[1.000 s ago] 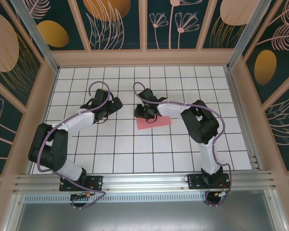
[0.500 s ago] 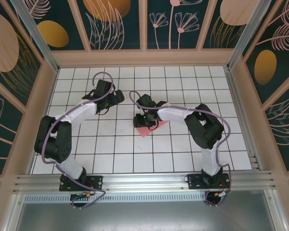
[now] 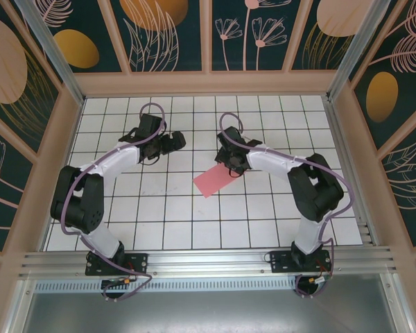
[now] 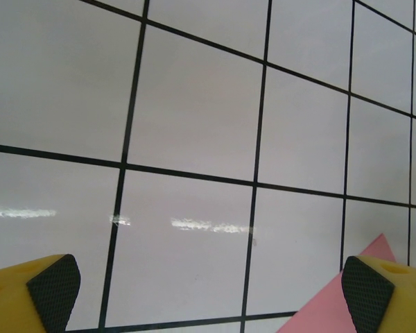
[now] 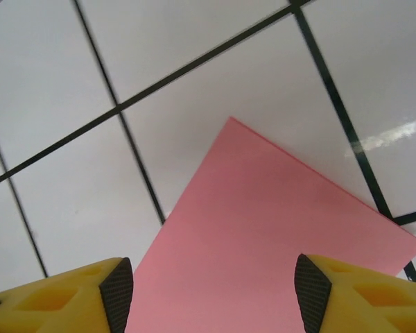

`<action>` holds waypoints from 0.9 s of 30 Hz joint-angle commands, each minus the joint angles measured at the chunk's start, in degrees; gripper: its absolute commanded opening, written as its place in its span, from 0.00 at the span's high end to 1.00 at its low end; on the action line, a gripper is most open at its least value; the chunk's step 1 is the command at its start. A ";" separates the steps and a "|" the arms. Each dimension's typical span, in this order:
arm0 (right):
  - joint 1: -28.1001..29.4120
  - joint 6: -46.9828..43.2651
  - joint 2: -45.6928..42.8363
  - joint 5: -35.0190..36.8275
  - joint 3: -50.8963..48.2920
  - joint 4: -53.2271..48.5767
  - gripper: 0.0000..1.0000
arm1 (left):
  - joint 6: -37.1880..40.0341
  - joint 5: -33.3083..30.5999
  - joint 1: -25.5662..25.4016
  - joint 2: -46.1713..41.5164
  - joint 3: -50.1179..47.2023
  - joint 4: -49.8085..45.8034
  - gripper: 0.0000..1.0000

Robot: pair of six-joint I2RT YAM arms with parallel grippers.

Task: Fold a paper plane with a square sheet of paper (pick it up from the middle)
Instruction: Rotate the paper at the center of the table.

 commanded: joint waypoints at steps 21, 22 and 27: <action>-5.16 -26.05 16.42 -17.29 7.98 13.25 0.39 | -2.23 14.08 0.43 0.00 -7.32 5.26 0.02; -5.45 -27.22 16.32 -19.60 8.50 14.02 0.39 | -3.05 15.44 0.36 -0.43 -7.93 6.36 0.02; -3.66 -25.72 14.06 -16.10 12.85 9.36 0.43 | -5.28 15.75 0.38 -3.35 -12.31 8.46 0.04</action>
